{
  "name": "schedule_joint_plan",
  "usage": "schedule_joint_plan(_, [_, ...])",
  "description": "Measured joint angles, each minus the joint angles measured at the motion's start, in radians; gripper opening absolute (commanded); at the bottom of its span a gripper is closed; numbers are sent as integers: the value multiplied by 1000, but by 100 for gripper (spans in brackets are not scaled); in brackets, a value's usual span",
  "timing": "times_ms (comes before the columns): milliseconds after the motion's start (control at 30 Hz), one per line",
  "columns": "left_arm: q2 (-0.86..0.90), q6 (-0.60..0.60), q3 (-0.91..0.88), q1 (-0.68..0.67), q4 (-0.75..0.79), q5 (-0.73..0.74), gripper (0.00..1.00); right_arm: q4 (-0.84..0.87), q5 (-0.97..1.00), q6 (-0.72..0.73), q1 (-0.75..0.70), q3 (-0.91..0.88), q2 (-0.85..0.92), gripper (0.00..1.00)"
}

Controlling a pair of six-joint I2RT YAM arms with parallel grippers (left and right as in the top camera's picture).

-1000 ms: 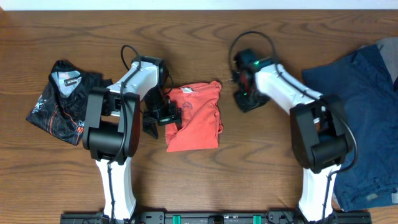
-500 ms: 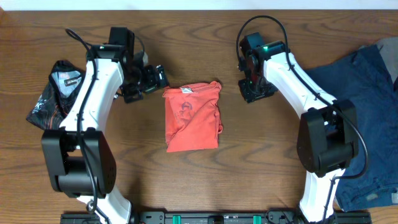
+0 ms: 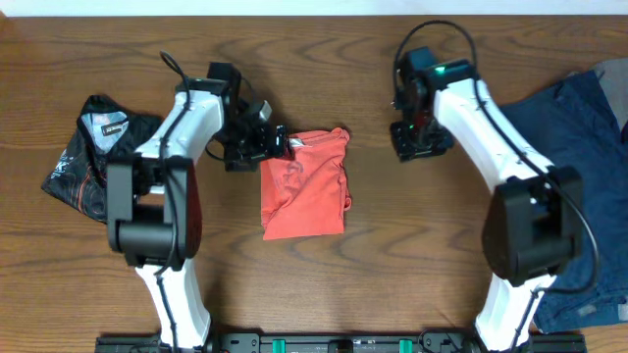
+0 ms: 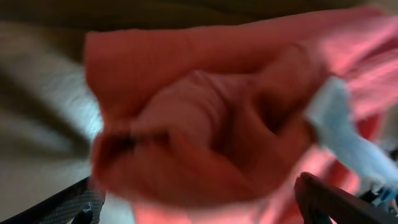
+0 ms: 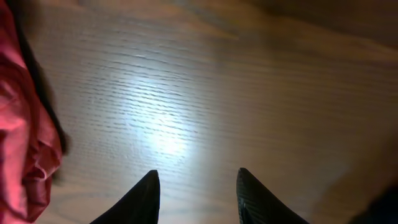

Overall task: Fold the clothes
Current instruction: 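Grasp the folded orange bundle with the left gripper and carry it left, then place the bundle on the black garment and open the left gripper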

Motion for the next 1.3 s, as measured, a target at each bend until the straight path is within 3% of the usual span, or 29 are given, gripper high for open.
schedule_joint_plan(33, [14, 7, -1, -4, 11, 2, 99, -4, -1, 1, -12, 0, -17, 39])
schedule_joint_plan(67, [24, 9, 1, -10, 16, 9, 87, -10, -2, 2, -23, 0, -36, 39])
schedule_joint_plan(167, [28, 35, 0, -26, 53, 14, 26, -23, -3, 2, -47, 1, -76, 39])
schedule_joint_plan(233, [33, 58, 0, -35, 58, 14, 6, -40, -3, 2, -67, 1, -97, 39])
schedule_joint_plan(467, [13, 92, 16, 28, 51, 25, 6, -81, -3, 2, -153, 1, -150, 38])
schedule_joint_plan(867, [-269, 65, 98, 469, 184, -38, 7, -127, -3, 2, -233, 1, -212, 38])
schedule_joint_plan(1300, [-208, -21, 39, 733, 177, -211, 6, -127, -3, 2, -233, 1, -212, 38])
